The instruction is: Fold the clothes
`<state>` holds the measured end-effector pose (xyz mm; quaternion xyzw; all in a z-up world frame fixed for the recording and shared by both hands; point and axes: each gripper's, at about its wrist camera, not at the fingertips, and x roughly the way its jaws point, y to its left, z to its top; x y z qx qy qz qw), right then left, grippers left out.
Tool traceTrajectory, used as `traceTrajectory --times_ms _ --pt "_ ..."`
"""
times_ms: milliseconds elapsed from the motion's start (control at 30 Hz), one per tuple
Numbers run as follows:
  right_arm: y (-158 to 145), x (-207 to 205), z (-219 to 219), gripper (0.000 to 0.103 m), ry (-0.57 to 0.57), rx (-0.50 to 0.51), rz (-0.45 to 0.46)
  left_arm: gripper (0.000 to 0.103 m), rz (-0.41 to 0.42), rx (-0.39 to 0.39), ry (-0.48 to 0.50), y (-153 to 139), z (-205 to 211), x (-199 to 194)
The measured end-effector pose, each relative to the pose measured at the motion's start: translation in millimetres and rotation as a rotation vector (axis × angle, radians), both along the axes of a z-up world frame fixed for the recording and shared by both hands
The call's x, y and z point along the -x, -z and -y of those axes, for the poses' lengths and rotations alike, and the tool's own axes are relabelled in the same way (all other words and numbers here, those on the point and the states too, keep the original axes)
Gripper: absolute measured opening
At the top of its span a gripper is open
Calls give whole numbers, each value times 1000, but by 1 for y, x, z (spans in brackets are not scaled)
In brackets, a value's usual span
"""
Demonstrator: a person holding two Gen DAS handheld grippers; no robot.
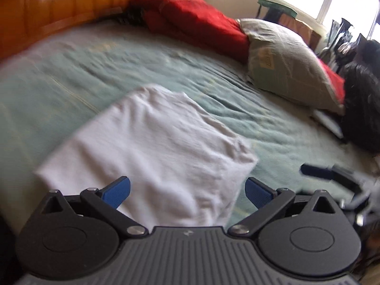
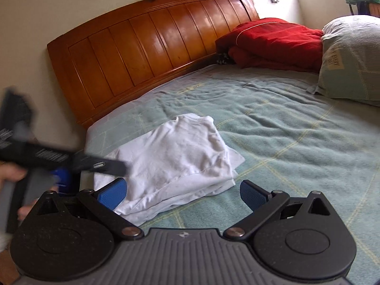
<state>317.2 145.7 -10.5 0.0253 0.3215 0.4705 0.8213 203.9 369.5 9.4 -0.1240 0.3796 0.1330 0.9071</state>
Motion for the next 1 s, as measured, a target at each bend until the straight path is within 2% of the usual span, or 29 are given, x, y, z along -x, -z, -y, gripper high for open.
traceTrajectory --times_ms 33,133,300,400,433,500,633,700,800,1000 --pt "-1 0 -1 103 3 8 5 102 -13 -50 -3 -2 10 12" --pt "-3 4 -5 103 5 35 11 102 -38 -134 10 0 39 49" --pt "-9 24 -23 103 -25 94 60 102 33 -116 -50 9 76 111" --pt "-8 41 -52 103 -79 141 159 102 72 -62 -101 13 89 139" --pt "-5 45 -63 103 -112 155 185 102 63 -50 -121 14 92 142" --pt "3 46 -85 103 -159 179 182 102 45 -26 -161 16 98 149" --pt "23 42 -117 103 -163 243 141 102 39 -69 -221 15 111 161" --pt "33 46 -120 103 -160 309 122 102 56 -59 -214 14 113 169" --pt "36 63 -112 103 -208 389 160 102 87 -28 -215 13 110 179" --pt "3 72 -111 103 -184 307 266 102 116 -32 -193 12 110 181"
